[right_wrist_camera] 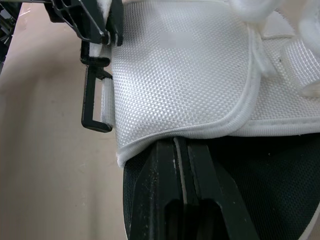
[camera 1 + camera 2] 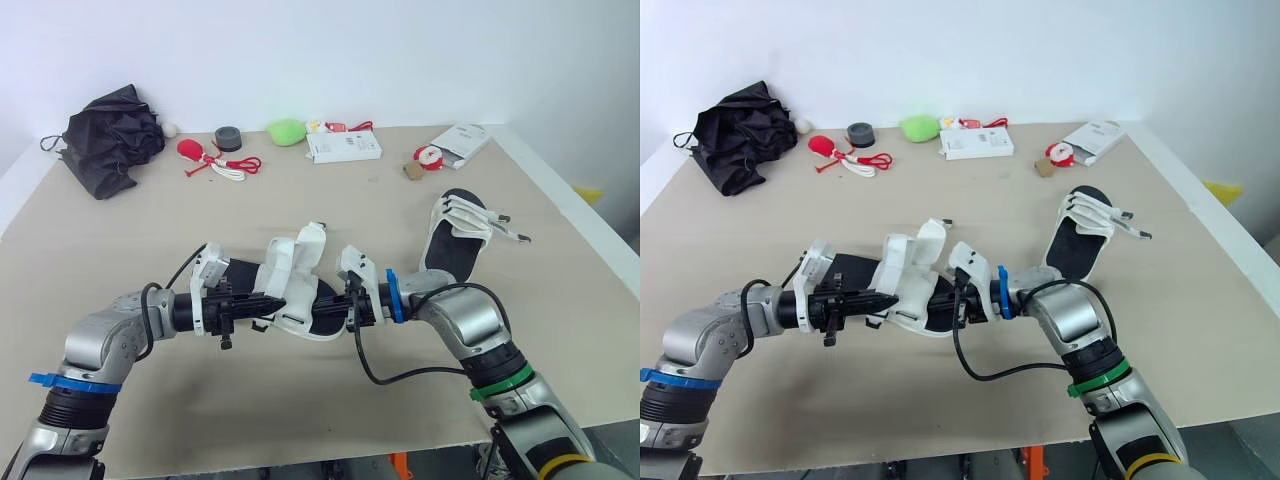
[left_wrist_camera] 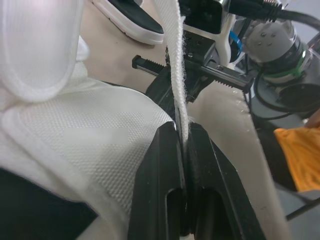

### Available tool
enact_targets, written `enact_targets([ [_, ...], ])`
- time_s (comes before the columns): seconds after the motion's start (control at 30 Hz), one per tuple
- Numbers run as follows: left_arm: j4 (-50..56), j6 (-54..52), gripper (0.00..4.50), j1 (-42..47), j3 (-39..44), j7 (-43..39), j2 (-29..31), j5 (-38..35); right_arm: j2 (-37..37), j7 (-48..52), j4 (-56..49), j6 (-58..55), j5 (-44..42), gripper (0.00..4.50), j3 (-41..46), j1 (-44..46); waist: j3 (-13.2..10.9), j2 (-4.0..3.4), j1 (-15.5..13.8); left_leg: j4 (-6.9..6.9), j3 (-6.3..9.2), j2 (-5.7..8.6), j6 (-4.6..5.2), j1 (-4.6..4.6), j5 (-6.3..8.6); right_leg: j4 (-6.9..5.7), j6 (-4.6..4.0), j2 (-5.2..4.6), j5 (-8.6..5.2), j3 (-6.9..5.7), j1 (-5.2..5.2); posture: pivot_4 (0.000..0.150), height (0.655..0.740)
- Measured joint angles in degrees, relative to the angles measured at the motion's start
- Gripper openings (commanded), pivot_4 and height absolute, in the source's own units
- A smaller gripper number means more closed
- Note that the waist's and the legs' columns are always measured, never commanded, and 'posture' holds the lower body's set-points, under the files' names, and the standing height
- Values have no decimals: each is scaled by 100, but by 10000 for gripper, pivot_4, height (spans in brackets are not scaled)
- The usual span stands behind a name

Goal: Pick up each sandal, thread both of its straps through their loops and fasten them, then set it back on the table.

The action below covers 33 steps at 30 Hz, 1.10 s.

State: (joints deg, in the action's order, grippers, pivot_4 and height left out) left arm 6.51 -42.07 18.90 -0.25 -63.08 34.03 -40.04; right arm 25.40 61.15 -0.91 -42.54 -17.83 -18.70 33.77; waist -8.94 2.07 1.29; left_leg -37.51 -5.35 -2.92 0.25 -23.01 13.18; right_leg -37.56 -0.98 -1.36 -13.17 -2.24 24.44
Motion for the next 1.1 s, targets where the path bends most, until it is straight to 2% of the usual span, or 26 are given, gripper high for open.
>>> enact_targets([
  [0.03, -28, 70, 1180, 0, -5, -5, -15, 20, 0, 0, 0, 0, 0, 0, -1, 1, 0, 0, -1, 0, 0, 0, 0, 0, 0, 0, 0, 0, 0, 0, 0, 1500, 7400],
  [0.13, -42, 150, 9319, 0, -18, -21, -22, 70, 1, 0, 3, 0, 1, 0, -1, 2, 0, 0, -1, 0, 0, 0, 0, 0, 0, 0, 1, 0, 0, 0, 0, 1500, 7400],
  [0.27, -19, 220, 27639, 4, -19, -139, -17, 57, 2, 2, 3, -5, 2, 0, -1, 5, 0, 0, -2, 0, 0, 0, 0, 0, 0, 0, 1, 0, 1, 0, 0, 1500, 7400],
  [0.3, -19, 202, 30824, 20, -17, -145, -17, 22, 3, 2, 3, -5, 3, 0, -1, 6, 0, 0, -3, 0, 0, 0, 0, 0, 0, 0, 1, 0, 1, 0, -1, 1500, 7400],
  [0.33, -19, 165, 37245, 66, -7, -135, -16, -18, 5, 2, 3, -6, 4, 0, -1, 7, 0, 0, -5, -1, 0, 0, 0, 0, 0, 0, 2, 0, 1, -1, -1, 1500, 7400],
  [0.4, -20, 51, 44236, 190, 39, -85, -10, -94, 7, 4, 3, -6, 4, 0, -2, 9, 0, 0, -6, -1, 1, 0, 0, -1, 0, 0, 3, 0, 1, -1, -1, 1500, 7400],
  [0.5, -20, -384, 44236, 460, 235, -90, 174, -445, 6, 15, 3, -6, 1, 0, -16, 17, -1, 1, 3, -1, 1, -2, 0, -2, 0, 0, 3, 4, 1, 0, 1, 1500, 7400],
  [0.7, -112, -1087, 44236, 733, 768, -397, 1100, -966, 12, 44, -1, -7, -9, 0, -18, 17, -2, 1, 7, 2, 2, -2, -4, -5, 3, 3, 2, 5, -4, -2, 5, 1500, 7400],
  [0.83, -116, -972, 44236, 265, 758, -842, 1646, -810, 14, 48, -5, -8, -15, 0, -14, 11, -3, 0, 10, 3, -1, -3, -11, -4, 7, 4, -3, 1, -7, -1, 6, 1500, 7400],
  [0.93, 25, -426, 44236, -436, 595, -1276, 1928, -391, 14, 57, -5, -8, -21, 0, -14, 12, -3, 0, 8, 7, -4, -5, -16, -5, 9, 4, -11, 0, -12, -1, 12, 1500, 7400],
  [1.1, 223, 489, 44236, -1048, 295, -1509, 1850, 158, 15, 67, 0, -11, -21, 0, -12, 14, -3, 0, -13, 7, -2, -8, -16, -7, 10, 3, -20, -1, -12, -5, 15, 1500, 7400],
])
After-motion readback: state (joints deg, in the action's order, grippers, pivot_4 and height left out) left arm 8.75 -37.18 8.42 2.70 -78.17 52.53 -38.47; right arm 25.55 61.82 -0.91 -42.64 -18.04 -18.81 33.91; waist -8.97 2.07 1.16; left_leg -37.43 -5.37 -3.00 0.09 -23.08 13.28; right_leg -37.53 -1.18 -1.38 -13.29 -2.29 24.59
